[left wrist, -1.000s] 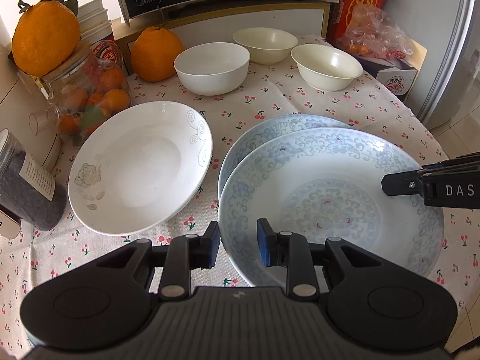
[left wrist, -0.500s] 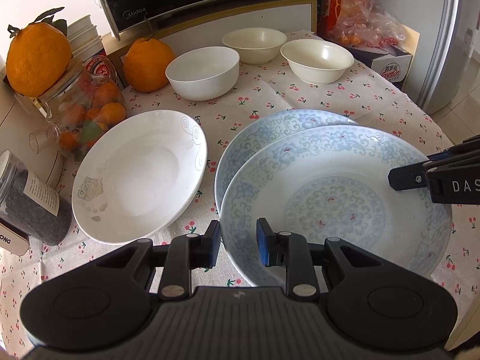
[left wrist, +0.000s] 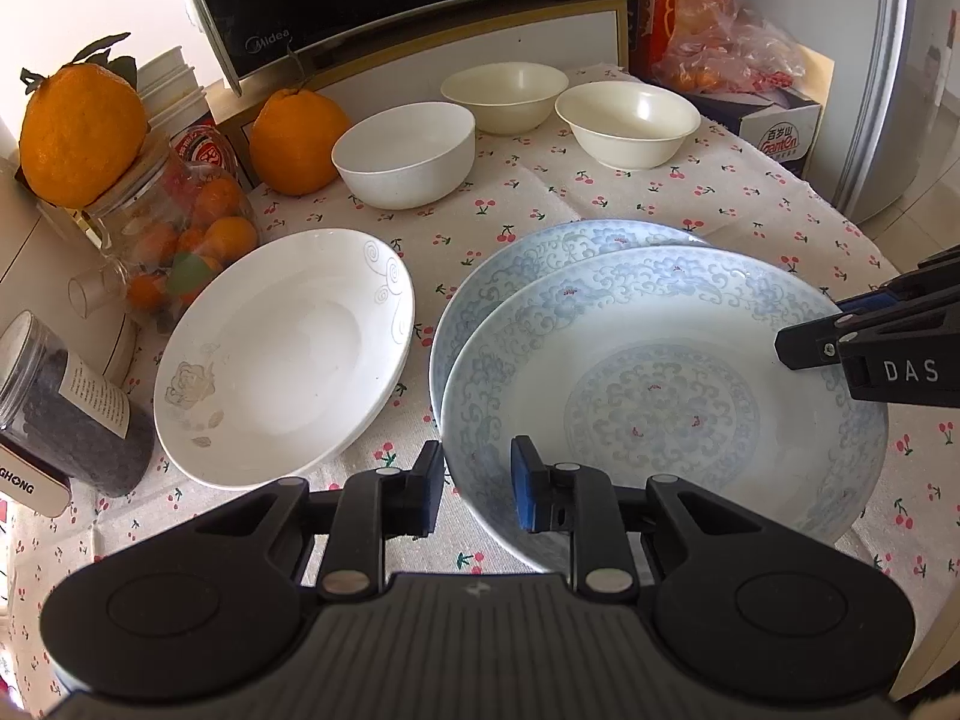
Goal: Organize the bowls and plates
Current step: 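Open both grippers and pull them back from the stacked plates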
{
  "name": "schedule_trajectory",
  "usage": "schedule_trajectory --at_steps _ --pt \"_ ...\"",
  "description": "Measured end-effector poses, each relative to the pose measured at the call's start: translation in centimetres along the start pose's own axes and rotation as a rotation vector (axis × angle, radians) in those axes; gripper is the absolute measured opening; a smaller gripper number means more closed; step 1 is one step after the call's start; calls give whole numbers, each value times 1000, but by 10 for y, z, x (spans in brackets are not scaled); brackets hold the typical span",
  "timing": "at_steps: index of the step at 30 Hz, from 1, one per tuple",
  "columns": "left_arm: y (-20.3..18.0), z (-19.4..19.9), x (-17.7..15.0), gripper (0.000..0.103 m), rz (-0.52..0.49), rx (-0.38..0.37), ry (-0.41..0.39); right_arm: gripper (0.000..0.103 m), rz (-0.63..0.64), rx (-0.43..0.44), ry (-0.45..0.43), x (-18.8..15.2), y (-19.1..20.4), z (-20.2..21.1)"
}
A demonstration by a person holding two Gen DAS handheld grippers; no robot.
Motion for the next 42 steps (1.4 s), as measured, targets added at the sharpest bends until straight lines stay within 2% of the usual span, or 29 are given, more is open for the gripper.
schedule_trajectory --at_steps 8,13,24,28,31,33,35,40,42 --pt "2 2 -2 21 5 -6 -2 19 19 -29 -12 0 2 -5" --pt "2 2 -3 22 28 -40 -6 21 24 -38 -25 1 5 -8" --pt "2 5 -6 25 64 -84 -21 22 -15 -23 -27 4 2 -9" --pt "5 10 -6 34 97 -112 -43 27 -23 -13 -42 4 2 -6" --pt "10 14 -7 43 128 -126 -66 37 -24 10 -80 5 4 0" --pt "12 15 -9 48 139 -124 -78 51 -23 22 -117 7 6 7" --pt "15 17 -10 58 151 -114 -89 60 -19 30 -156 8 7 13" --pt "24 21 -17 81 206 -86 -127 73 -15 50 -206 8 11 21" --pt "30 22 -21 85 237 -66 -142 77 -22 54 -216 7 13 23"
Point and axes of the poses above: each gripper's, at about its wrist camera, not at the fingertips, and z roughly against the way its jaws point, y to its left, x to its top, the point moved 6 cm from there along -z, roughly the way its jaws point, and after that the axes turned 2 degrees about -y, right-handed, at the moved point
